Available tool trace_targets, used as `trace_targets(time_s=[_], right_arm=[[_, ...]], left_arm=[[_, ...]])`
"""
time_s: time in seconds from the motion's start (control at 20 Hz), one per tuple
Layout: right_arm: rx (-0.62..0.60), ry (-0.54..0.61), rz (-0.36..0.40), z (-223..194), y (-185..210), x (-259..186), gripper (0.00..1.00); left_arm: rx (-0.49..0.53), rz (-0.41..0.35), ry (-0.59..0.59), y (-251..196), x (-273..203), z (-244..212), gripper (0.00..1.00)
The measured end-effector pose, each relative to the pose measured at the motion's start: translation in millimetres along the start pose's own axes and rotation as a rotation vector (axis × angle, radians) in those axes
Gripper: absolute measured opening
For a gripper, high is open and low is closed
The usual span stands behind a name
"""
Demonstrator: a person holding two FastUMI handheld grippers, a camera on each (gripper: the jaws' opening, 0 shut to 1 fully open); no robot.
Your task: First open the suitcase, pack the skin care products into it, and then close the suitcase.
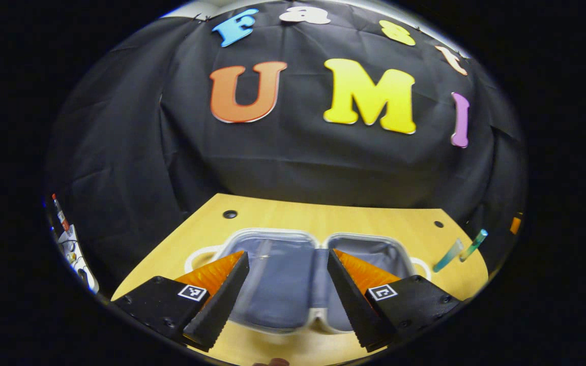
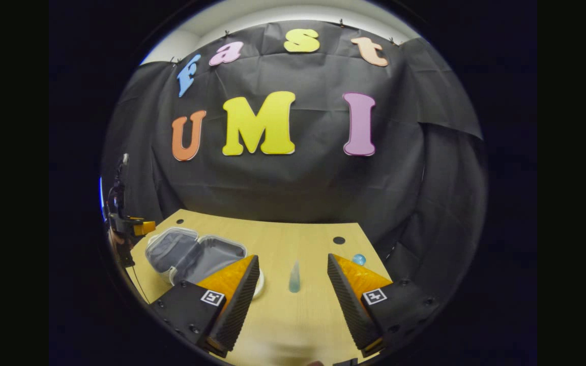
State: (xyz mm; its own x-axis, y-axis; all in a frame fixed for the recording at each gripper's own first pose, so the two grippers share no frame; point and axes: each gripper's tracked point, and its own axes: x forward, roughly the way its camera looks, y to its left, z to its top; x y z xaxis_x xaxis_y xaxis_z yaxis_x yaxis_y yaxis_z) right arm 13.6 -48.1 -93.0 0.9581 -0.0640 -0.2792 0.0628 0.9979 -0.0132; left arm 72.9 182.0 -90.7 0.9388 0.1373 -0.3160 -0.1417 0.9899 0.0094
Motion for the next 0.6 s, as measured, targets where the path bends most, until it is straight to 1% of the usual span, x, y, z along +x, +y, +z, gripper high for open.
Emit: trace_targets(time_s=[0.05,0.1,0.2,0.3,0.4,0.55,0.6], right_arm=[[0.008,0.000,-0.005,-2,-9,-1,0.80],[0.013,-0.002,-0.011,-3,-18,-3,0.80],[0.009,-0.013,-0.017,-3,-33,-6,0.80],[-0.001,-0.024,-0.023,-2,-47,-8,0.80],[-0.006,-0.020,-0.024,-5,-60,-10,0.80],[-0.008,-0.005,-0.029,-11,-80,-11,0.80],[-0.008,-0.003,-0.033,-13,-87,-11,0.79]], left_arm=[[0.007,-0.009,-0.023,-22,-9,5,0.99],[0.017,-0.035,-0.039,-48,-20,8,0.99],[0.078,-0.048,-0.101,-81,-33,19,1.00],[0.108,-0.073,-0.135,-111,-38,23,1.00],[0.108,-0.111,-0.128,-139,-38,16,1.00],[0.130,-0.179,-0.066,-184,-33,-10,1.00],[0.141,-0.213,-0.051,-204,-30,-18,1.00]])
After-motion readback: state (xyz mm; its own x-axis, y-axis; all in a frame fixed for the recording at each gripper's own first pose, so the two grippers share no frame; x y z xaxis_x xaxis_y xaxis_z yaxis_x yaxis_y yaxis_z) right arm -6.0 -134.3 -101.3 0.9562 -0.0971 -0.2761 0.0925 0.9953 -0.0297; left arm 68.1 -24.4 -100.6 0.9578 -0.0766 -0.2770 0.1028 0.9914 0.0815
